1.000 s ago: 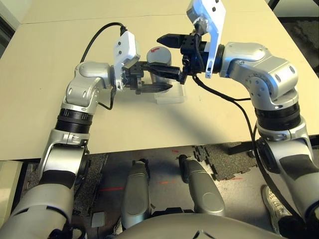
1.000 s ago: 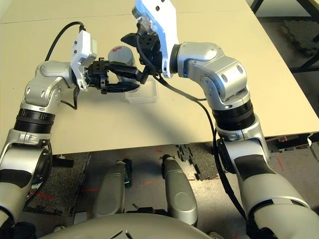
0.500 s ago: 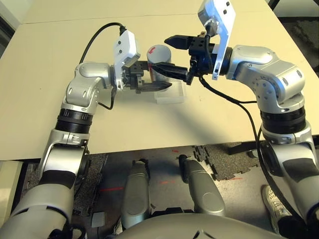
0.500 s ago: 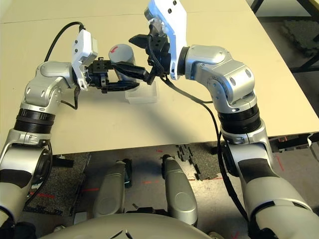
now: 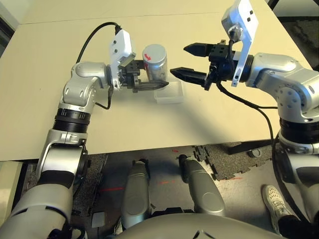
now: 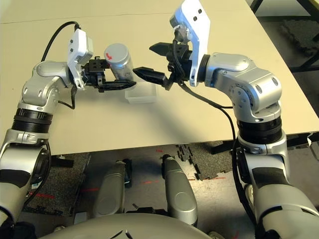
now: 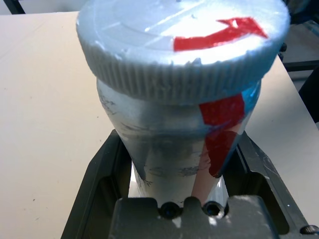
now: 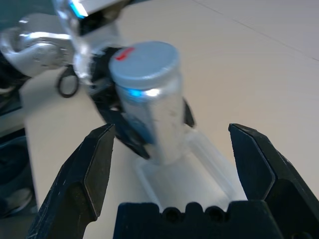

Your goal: Pour the medicine from the bottle into the box.

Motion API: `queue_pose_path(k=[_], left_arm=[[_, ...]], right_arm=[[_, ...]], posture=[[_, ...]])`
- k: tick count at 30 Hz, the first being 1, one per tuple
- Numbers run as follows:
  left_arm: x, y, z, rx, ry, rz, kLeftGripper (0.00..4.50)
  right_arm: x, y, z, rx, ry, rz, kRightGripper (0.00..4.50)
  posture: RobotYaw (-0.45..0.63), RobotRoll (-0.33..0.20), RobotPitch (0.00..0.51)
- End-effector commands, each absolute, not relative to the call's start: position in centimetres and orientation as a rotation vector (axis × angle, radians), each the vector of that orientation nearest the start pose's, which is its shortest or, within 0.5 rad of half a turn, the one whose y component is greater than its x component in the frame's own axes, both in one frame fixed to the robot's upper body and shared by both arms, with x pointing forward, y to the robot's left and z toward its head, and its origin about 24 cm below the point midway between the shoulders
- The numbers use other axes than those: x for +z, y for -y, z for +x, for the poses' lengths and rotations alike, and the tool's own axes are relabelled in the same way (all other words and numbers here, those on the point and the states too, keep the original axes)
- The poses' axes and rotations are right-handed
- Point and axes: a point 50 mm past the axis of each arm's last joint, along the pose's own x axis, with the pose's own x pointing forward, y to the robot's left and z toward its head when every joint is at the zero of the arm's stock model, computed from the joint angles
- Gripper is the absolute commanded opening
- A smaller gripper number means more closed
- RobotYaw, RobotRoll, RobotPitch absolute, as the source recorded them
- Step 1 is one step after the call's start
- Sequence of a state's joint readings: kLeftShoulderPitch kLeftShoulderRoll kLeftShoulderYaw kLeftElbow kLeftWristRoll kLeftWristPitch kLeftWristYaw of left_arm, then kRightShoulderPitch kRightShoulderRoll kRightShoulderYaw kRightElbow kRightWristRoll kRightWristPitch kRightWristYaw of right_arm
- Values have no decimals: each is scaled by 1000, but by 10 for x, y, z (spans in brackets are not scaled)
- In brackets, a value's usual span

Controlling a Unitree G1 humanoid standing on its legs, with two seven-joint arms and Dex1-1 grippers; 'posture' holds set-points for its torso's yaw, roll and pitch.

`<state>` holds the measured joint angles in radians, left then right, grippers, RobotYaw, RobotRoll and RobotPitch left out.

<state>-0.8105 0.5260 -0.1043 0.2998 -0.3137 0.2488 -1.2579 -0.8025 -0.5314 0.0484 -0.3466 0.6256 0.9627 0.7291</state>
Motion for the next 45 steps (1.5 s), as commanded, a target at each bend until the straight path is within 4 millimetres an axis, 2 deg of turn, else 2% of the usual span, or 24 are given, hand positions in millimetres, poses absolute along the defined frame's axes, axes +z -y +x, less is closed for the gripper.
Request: queue_pose_path(k=[1, 15, 28, 31, 34, 35, 40, 45], left_arm=[[202, -150, 338, -1328, 42, 373, 2764], [201, -143, 337, -1360, 47, 384, 2764], [203, -141, 334, -1369, 53, 383, 2764], [203, -140, 334, -1373, 55, 382, 2764], [203, -140, 334, -1373, 55, 382, 2764], [203, -140, 334, -1372, 54, 383, 2764], [198, -142, 335, -1368, 38, 385, 2764], [193, -144, 336, -1359, 28, 393, 2764]], right_arm=[[264, 99, 277, 1187, 59, -203, 4500], [272, 66, 294, 1215, 131, -268, 4500], [264, 56, 297, 1251, 109, -315, 4500], [262, 56, 298, 1249, 98, -309, 3895], [261, 55, 297, 1249, 95, -306, 2801], [261, 55, 297, 1249, 97, -303, 2594], [271, 55, 298, 1227, 116, -211, 2589], [278, 62, 307, 1148, 94, -117, 2589]], posture=[[-27, 0, 220], [-9, 0, 217], [4, 0, 217], [3, 0, 217], [3, 0, 217], [1, 0, 219], [-3, 0, 221], [-2, 0, 220]])
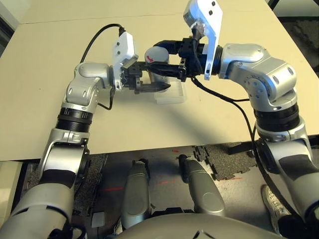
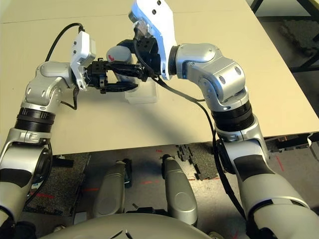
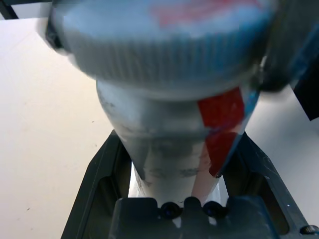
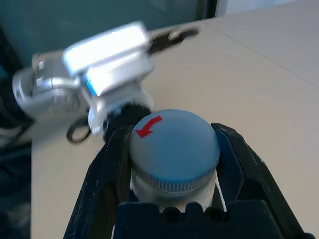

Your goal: Pour the medicine from the bottle into the box.

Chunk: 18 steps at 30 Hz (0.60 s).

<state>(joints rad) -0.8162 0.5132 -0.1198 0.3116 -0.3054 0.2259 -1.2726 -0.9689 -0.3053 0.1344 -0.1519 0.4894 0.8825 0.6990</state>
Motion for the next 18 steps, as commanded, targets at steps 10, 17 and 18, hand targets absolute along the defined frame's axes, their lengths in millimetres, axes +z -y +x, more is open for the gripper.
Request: queue_pose_path(k=[10, 17, 18], left_arm=[[198, -170, 368, -1004, 62, 338, 2764], [196, -185, 388, -691, 92, 257, 2764], [195, -185, 389, -671, 93, 248, 2764]], right_arm=[[248, 111, 362, 681, 43, -82, 2589], [171, 140, 387, 437, -42, -86, 2589], [161, 142, 388, 419, -60, -76, 2589]], posture=[[4, 0, 211], [25, 0, 209], [27, 0, 209]])
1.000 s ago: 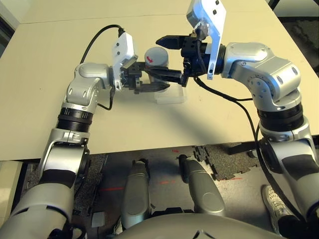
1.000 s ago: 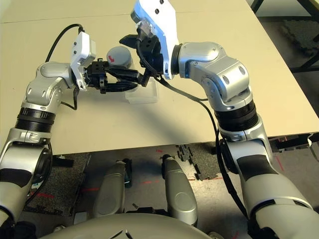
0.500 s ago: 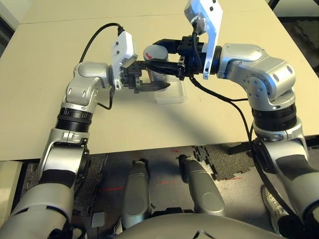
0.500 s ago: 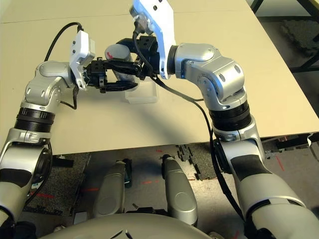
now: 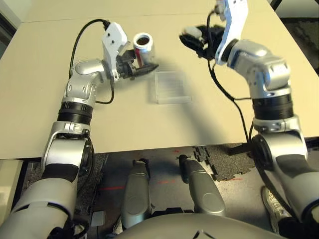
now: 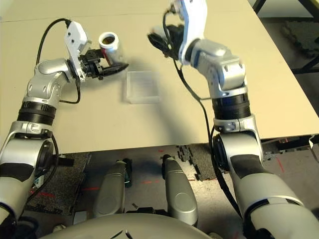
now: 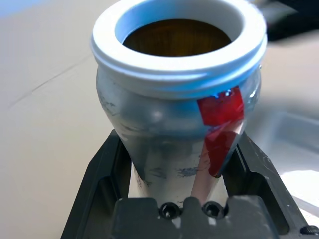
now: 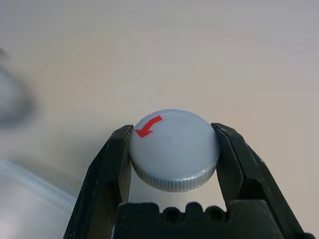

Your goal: Pour the medicine from the bottle into the box.

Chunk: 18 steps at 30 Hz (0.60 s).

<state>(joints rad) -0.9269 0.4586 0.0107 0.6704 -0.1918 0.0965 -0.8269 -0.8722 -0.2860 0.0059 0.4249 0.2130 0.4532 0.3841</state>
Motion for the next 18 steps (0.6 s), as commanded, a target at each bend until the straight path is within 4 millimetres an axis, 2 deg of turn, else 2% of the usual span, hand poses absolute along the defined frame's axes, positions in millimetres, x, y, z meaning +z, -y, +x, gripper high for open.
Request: queue_pose_path(k=[1, 3, 6, 11, 18], left_arm=[[194, -185, 389, -655, 93, 241, 2764], [190, -186, 390, -627, 91, 235, 2764], [185, -192, 390, -582, 78, 225, 2764], [176, -202, 391, -496, 56, 203, 2764], [166, -205, 392, -444, 30, 198, 2764]], right_arm=[[153, 143, 389, 404, -72, -69, 2589], [139, 145, 390, 391, -95, -76, 2589], [129, 143, 391, 390, -102, -65, 2589], [127, 136, 395, 402, -85, -61, 2589], [128, 133, 398, 412, -66, -85, 2589]], posture=[[29, 0, 209], [33, 0, 211], [35, 0, 212], [42, 0, 213], [54, 0, 213]])
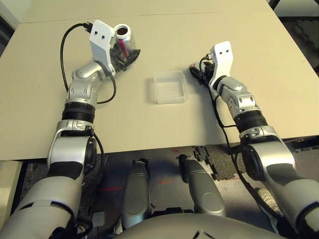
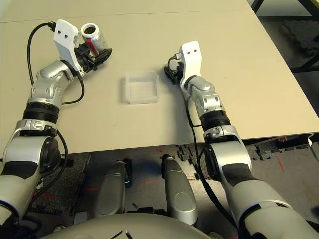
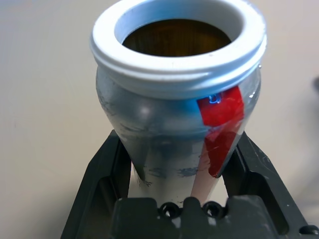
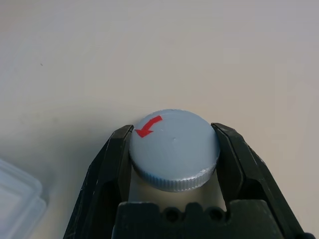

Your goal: Pour the medicine from the bottle into the box.

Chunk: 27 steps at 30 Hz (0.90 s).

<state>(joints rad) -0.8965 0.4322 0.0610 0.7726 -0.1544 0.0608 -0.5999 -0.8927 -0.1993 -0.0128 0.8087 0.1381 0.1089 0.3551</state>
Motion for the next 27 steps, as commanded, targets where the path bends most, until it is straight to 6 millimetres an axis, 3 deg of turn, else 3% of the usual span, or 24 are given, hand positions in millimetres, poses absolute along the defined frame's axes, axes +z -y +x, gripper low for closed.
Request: queue_pose_path(k=[1, 6, 12, 16, 20, 21, 24, 27], left_arm=[[165, -205, 393, -441, 28, 197, 2764], [161, -208, 399, -383, 5, 192, 2764], [171, -205, 406, -348, 20, 324, 2764], [214, -195, 412, -357, 153, 661, 2764], [248, -170, 409, -461, 322, 1134, 2764], [257, -156, 404, -519, 407, 1317, 2764], [262, -127, 391, -680, 598, 1712, 2764], [256, -115, 386, -772, 689, 1877, 2764]], right_arm=[[128, 133, 398, 413, -65, -87, 2939], [133, 137, 398, 408, -40, -86, 4479], [159, 151, 389, 399, -11, -140, 4500], [184, 168, 357, 467, -104, -280, 4500], [198, 176, 322, 557, -243, -326, 4500], [201, 178, 311, 595, -292, -349, 4500], [201, 173, 290, 704, -391, -372, 4500], [197, 161, 283, 776, -423, -346, 4500]], posture=[[54, 0, 213], [56, 0, 216], [58, 0, 219], [55, 0, 217], [42, 0, 212], [38, 0, 210], [33, 0, 200], [25, 0, 191]])
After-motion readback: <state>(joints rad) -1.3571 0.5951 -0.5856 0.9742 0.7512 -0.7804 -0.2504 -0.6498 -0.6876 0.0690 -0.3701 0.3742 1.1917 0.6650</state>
